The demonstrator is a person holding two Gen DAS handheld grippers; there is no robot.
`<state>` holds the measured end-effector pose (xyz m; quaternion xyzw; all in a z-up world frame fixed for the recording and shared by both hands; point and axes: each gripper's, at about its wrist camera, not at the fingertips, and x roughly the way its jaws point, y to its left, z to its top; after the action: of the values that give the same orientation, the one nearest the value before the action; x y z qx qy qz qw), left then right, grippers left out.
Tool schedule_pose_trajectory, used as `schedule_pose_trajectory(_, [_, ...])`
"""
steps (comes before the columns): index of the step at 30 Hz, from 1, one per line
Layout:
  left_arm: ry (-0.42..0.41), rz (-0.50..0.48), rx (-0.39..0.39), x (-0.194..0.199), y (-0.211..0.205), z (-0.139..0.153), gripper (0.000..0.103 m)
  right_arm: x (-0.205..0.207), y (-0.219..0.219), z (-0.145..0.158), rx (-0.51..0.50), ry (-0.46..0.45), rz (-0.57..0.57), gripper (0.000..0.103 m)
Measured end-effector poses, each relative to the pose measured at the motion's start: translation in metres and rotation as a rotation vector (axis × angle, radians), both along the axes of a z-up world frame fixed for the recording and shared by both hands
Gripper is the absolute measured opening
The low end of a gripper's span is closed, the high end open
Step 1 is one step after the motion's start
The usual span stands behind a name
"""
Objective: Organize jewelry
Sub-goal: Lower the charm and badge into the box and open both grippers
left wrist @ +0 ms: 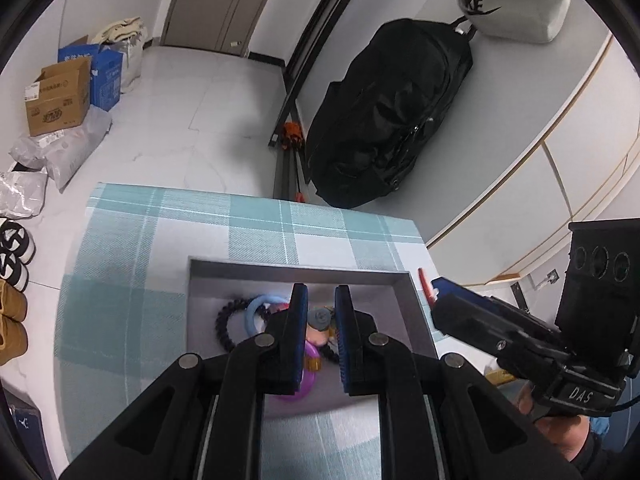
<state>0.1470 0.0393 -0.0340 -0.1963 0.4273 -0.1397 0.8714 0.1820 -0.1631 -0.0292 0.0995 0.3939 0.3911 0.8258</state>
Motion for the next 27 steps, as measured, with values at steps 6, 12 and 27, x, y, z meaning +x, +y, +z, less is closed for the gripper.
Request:
schedule_pose_trajectory(6, [0.048,-0.017,0.011,0.012,-0.005,-0.014,0.009,0.014,0.001,-0.014,-0.013,0.032,0.014,0.042])
schedule_pose_trajectory(12, [0.081,-0.023,0.008,0.017,-0.006,-0.023,0.009,0.020,0.000,-0.022,-0.011,0.055,0.025,0.042])
schedule_pose_trajectory(27, [0.115,-0.029,-0.022,0.023,-0.006,-0.030,0.009,0.015,0.006,-0.025,-0.066,0.037,0.031,0.042])
